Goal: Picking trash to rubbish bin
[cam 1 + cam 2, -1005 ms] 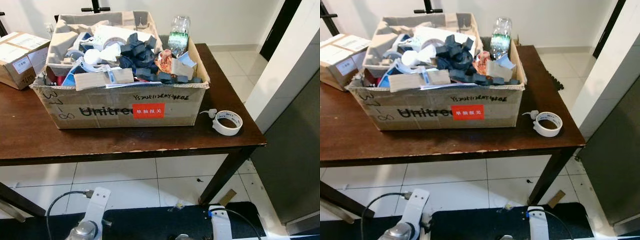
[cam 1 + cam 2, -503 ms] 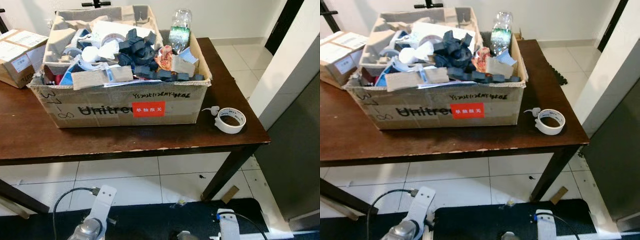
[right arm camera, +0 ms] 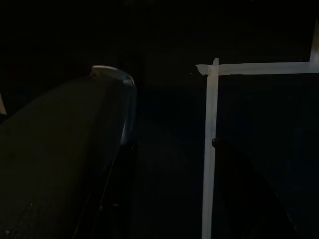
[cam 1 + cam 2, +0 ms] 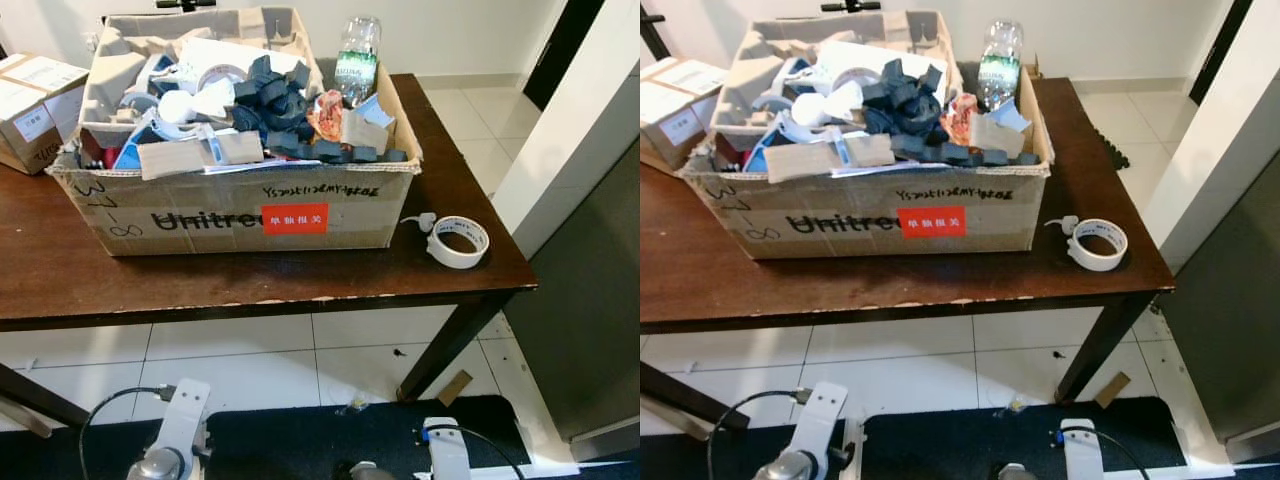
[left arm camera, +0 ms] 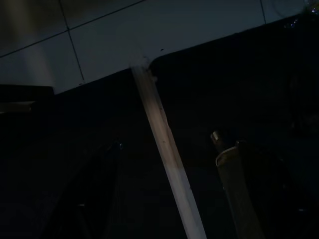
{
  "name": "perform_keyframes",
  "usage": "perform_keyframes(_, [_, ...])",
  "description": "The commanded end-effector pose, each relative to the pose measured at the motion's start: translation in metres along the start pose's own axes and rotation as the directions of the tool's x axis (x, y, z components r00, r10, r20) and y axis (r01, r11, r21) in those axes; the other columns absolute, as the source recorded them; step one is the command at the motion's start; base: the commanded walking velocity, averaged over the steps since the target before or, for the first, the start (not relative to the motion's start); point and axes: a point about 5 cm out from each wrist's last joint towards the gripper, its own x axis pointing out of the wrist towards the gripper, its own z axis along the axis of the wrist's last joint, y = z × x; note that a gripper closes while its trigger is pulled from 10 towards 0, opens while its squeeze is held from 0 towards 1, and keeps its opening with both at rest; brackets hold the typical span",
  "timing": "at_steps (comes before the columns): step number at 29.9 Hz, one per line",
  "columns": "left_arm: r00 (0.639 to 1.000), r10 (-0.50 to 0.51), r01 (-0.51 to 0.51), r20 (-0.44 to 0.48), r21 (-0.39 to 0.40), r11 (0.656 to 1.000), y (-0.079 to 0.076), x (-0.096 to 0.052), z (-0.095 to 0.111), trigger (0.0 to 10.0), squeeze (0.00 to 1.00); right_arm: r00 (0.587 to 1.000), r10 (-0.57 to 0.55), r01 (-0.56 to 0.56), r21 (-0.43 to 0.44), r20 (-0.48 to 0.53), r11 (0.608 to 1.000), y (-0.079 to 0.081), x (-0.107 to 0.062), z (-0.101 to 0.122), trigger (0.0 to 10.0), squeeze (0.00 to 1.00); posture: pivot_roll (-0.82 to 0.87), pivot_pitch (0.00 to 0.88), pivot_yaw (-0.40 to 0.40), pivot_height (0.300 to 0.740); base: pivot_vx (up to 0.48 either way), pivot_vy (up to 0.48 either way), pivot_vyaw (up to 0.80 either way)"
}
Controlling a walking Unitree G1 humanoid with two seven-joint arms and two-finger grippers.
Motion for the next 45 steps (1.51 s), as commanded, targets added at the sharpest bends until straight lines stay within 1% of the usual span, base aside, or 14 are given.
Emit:
perform_keyframes(1, [1.000,0.006,-0.006,-0.020,0.019,1.000,0.004,-0.003,-0.009,10.0,0.00,0.999,0.029,-0.029,0.012,-0.043,1.000,0.005,-0.002,-0.013,10.0,0.00,0.07,0.190,0.005,0.740,0.000,0.000,0.00])
perform_keyframes(4, [1.000,0.012,-0.011,-0.014,0.009,1.000,0.004,-0.004,-0.011,10.0,0.00,0.998,0.035,-0.035,-0.002,-0.046,0.999,0.005,-0.003,-0.017,10.0,0.00,0.06,0.164,0.030,0.740,0.000,0.000,0.00])
perform_keyframes(5, [1.000,0.007,-0.007,-0.018,0.006,1.000,0.002,-0.003,-0.011,10.0,0.00,0.998,0.026,-0.025,0.018,-0.050,1.000,0.003,-0.003,-0.019,10.0,0.00,0.06,0.143,0.062,0.740,0.000,0.000,0.00])
perform_keyframes(8, [1.000,0.004,-0.004,-0.027,0.009,1.000,0.002,-0.003,-0.012,10.0,0.00,0.998,0.007,-0.005,0.031,-0.057,1.000,0.000,-0.004,-0.021,10.0,0.00,0.08,0.159,0.055,0.740,0.000,0.000,0.00])
perform_keyframes(9, [1.000,-0.016,0.016,-0.023,0.018,1.000,0.002,-0.003,-0.010,10.0,0.00,0.999,0.005,-0.002,0.077,-0.043,0.997,0.000,-0.004,-0.021,10.0,0.00,0.08,0.149,0.068,0.740,0.000,0.000,0.00])
perform_keyframes(10, [1.000,-0.001,0.001,-0.012,0.021,1.000,0.005,-0.002,-0.006,10.0,0.00,0.999,0.004,0.000,0.098,-0.042,0.995,0.000,-0.004,-0.020,10.0,0.00,0.07,0.148,0.075,0.740,0.000,0.000,0.00])
perform_keyframes(12, [1.000,0.028,-0.029,-0.008,-0.042,0.999,0.011,-0.002,-0.001,10.0,0.00,0.999,0.014,-0.012,0.039,-0.042,0.999,0.003,-0.003,-0.019,10.0,0.00,0.05,0.158,0.087,0.740,0.000,0.000,0.00])
perform_keyframes(15, [1.000,0.025,-0.025,-0.008,-0.028,0.999,0.011,0.000,0.002,10.0,0.00,0.999,0.011,-0.010,0.053,-0.032,0.999,0.003,-0.003,-0.015,10.0,0.00,0.04,0.142,0.088,0.740,0.000,0.000,0.00])
perform_keyframes(18, [1.000,0.024,-0.024,-0.012,-0.012,1.000,0.007,0.001,0.005,10.0,0.00,0.999,0.027,-0.026,0.010,-0.031,1.000,0.005,-0.002,-0.012,10.0,0.00,0.03,0.137,0.081,0.740,0.000,0.000,0.00])
perform_keyframes(20, [1.000,0.023,-0.023,-0.016,-0.014,1.000,0.005,0.001,0.004,10.0,0.00,0.999,0.031,-0.031,0.007,-0.035,1.000,0.005,-0.002,-0.013,10.0,0.00,0.03,0.130,0.077,0.740,0.000,0.000,0.00])
perform_keyframes(25, [1.000,0.015,-0.015,-0.010,-0.024,1.000,-0.001,0.002,0.005,10.0,0.00,1.000,0.012,-0.012,0.019,-0.028,1.000,-0.004,-0.001,-0.008,10.0,0.00,0.03,0.133,0.064,0.740,0.000,0.000,0.00])
perform_keyframes(32, [1.000,0.011,-0.011,-0.016,-0.025,1.000,-0.003,0.002,0.002,10.0,0.00,1.000,0.009,-0.009,0.000,-0.020,1.000,-0.004,-0.001,-0.007,10.0,0.00,0.02,0.135,0.055,0.740,0.000,0.000,0.00])
perform_keyframes(36, [1.000,0.013,-0.015,-0.021,-0.052,0.999,-0.006,0.002,0.000,10.0,0.00,1.000,0.019,-0.018,-0.076,0.013,0.997,-0.004,-0.001,0.000,10.0,0.00,0.02,0.152,0.028,0.740,0.000,0.000,0.00])
perform_keyframes(45, [0.999,0.021,-0.023,-0.027,-0.082,0.996,-0.012,0.001,-0.004,10.0,0.00,0.999,0.029,-0.024,-0.147,0.032,0.989,-0.007,0.001,0.011,10.0,0.00,-0.01,0.160,-0.004,0.740,0.000,0.000,0.00])
